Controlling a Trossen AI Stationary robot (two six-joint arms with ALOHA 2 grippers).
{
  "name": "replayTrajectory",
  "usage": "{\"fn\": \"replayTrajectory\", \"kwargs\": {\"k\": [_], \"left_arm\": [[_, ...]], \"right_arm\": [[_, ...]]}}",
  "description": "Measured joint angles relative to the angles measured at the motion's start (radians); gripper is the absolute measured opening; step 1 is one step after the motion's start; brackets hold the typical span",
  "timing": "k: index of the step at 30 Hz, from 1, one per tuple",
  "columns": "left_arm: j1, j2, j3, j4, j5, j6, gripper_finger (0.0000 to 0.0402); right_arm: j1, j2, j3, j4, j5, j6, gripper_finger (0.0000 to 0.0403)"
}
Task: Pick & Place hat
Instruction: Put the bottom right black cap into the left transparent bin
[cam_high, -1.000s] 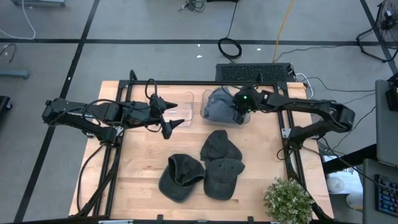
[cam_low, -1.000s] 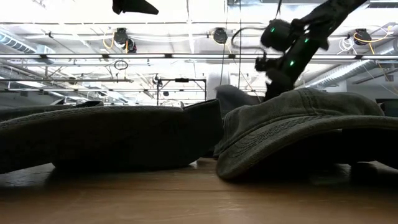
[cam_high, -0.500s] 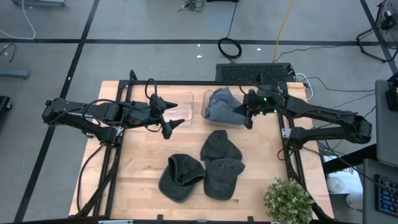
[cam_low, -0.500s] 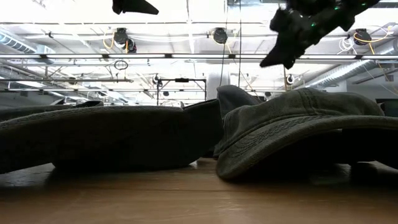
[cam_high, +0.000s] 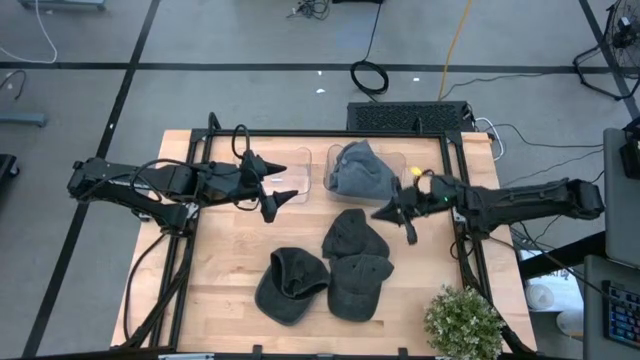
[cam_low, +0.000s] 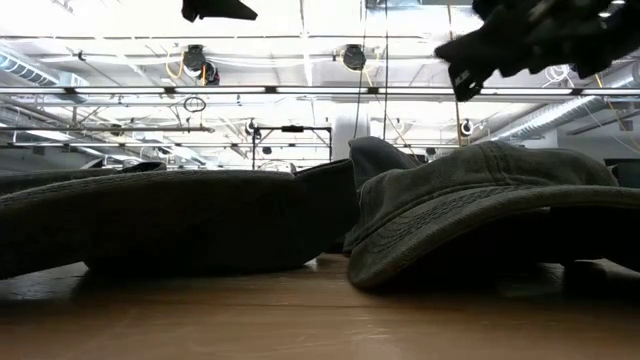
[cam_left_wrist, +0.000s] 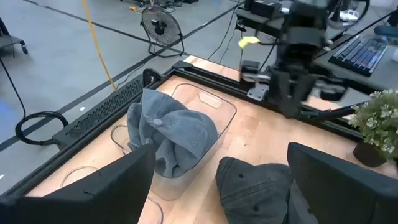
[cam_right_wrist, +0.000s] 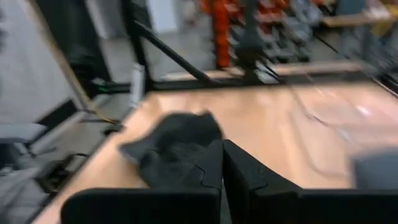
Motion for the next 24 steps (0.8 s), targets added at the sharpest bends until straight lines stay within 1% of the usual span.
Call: {"fn": "replayTrajectory", "kwargs": {"k": [2,3,5,8,11,14,17,19,20,24], "left_arm": [[0.000,0.000,0.000,0.016,0.002,-0.040,0.0376],[0.000,0.000,0.000,0.025,0.010,-0.031,0.0376],[-0.026,0.000,0.000,0.047,0.023,0.074,0.0374],[-0.072,-0.003,0.000,0.091,0.028,0.206,0.0370],[-0.102,-0.042,0.000,0.074,0.020,0.310,0.0371],[-0.111,-0.105,-0.044,0.064,0.014,0.338,0.0376],[-0.110,-0.193,-0.165,0.119,0.028,0.360,0.0378],[-0.109,-0.272,-0.280,0.197,0.040,0.366,0.0375],[-0.109,-0.313,-0.335,0.252,0.043,0.367,0.0373],[-0.110,-0.469,-0.529,0.394,0.047,0.367,0.0367]], "right_arm": [[0.054,0.001,-0.041,0.105,0.001,0.000,0.0000],[0.079,0.001,-0.058,0.151,0.001,-0.002,0.0000],[0.129,0.000,-0.082,0.227,0.001,-0.006,0.0000],[0.197,0.000,-0.088,0.278,0.025,-0.043,0.0000],[0.249,-0.010,-0.088,0.295,0.132,-0.071,0.0000],[0.293,-0.028,-0.085,0.287,0.269,-0.073,0.0000],[0.339,-0.046,-0.065,0.222,0.341,-0.084,0.0000],[0.377,-0.053,-0.024,0.126,0.395,-0.096,0.0000],[0.402,-0.054,0.002,0.056,0.432,-0.094,0.0000],[0.513,-0.005,0.156,-0.278,0.638,-0.030,0.0000]]}}
